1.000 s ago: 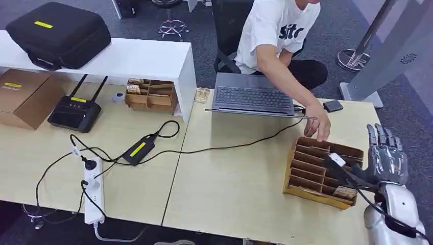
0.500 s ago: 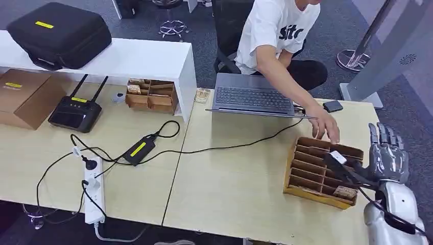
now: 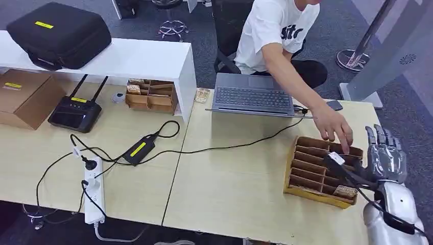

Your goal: Pass the card to the sensor for recognition and then transmit it.

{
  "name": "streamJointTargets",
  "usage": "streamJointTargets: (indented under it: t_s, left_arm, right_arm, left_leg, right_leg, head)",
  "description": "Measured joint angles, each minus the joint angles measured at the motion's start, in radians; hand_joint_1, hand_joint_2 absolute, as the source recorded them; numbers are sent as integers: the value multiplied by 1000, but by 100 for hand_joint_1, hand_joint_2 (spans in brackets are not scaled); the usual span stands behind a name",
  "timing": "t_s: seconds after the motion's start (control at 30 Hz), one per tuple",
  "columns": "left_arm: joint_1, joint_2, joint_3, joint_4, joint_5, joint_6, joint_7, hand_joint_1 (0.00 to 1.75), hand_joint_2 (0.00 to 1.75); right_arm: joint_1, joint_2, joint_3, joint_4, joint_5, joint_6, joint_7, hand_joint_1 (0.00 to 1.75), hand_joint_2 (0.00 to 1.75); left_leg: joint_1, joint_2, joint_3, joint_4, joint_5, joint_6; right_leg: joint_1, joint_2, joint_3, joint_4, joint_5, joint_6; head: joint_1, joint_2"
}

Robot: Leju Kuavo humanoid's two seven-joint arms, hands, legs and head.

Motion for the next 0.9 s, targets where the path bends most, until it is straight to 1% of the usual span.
streamJointTargets:
  t_s: [0.03,0.07,0.1,0.13,0.53,0.9]
  left_arm:
    - [0,0,0,0,0,0,0,0,175]
    - [0,0,0,0,0,0,0,0,175]
    - [0,0,0,0,0,0,0,0,175]
    - [0,0,0,0,0,0,0,0,175]
    - [0,0,0,0,0,0,0,0,175]
    - [0,0,0,0,0,-3,-1,0,175]
  right_arm:
    - [2,1,0,1,0,0,-3,38,175]
    - [4,2,0,1,0,0,-6,26,175]
    - [5,3,0,1,-1,0,-6,7,175]
    - [5,5,0,-1,-2,0,-6,0,175]
    - [16,8,11,-38,-8,0,-9,0,175]
    - [21,8,16,-44,-20,-3,-13,0,175]
  left_leg:
    - [0,0,0,0,0,0]
    - [0,0,0,0,0,0]
    - [0,-1,0,0,0,0]
    - [0,0,0,0,0,0]
    - [0,0,0,0,0,0]
    - [0,0,0,0,0,0]
  right_leg:
    - [0,0,0,0,0,0]
    - [0,0,0,0,0,0]
    - [0,0,0,0,0,0]
    - [0,0,0,0,0,0]
    - [0,0,0,0,0,0]
    - [0,0,0,0,0,0]
  head:
    - [0,0]
    - [0,0]
    - [0,0]
    - [0,0]
    - [0,0]
    - [0,0]
